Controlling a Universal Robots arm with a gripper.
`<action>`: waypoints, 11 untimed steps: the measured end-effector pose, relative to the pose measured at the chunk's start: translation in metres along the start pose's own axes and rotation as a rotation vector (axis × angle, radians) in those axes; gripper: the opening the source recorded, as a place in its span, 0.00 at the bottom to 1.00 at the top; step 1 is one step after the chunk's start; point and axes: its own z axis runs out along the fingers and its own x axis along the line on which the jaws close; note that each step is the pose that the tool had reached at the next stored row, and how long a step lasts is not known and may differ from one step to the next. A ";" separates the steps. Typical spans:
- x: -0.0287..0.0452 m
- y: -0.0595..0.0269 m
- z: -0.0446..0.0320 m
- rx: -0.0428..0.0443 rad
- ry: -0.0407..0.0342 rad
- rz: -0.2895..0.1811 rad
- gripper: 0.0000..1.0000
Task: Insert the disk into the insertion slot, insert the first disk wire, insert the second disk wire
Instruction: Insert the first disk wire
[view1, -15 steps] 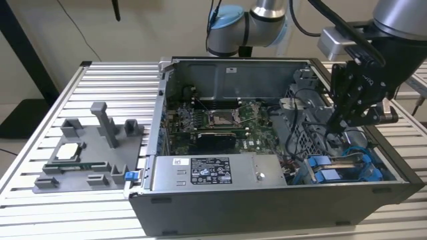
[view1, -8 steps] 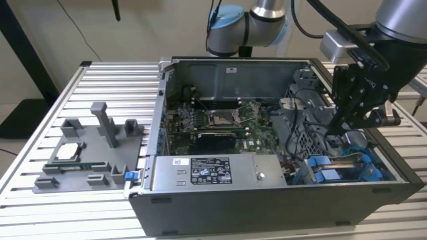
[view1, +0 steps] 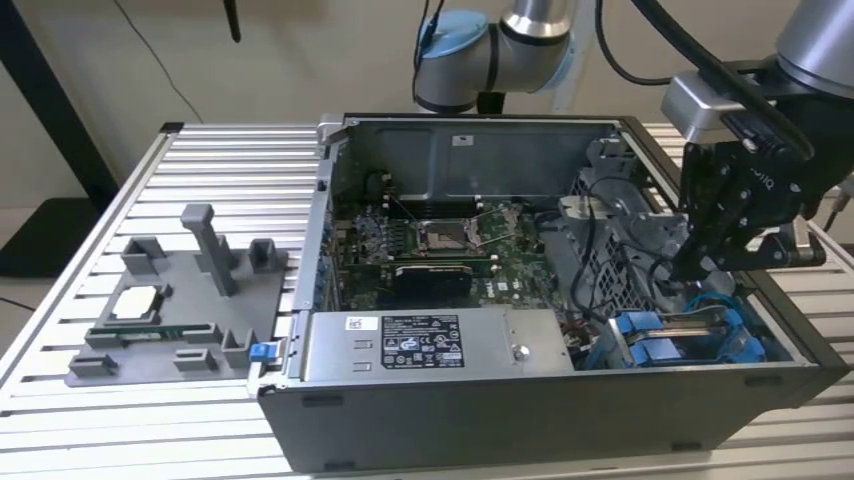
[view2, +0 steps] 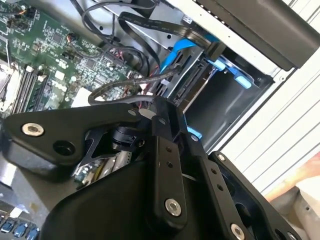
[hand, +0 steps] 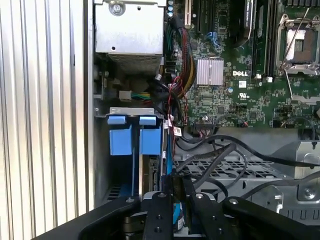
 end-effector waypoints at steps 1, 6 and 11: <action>0.0007 -0.0004 0.0003 0.0000 0.0001 0.000 0.00; 0.0033 -0.0023 0.0016 0.0000 0.0000 0.000 0.00; 0.0054 -0.0043 0.0029 0.0001 0.0000 0.000 0.00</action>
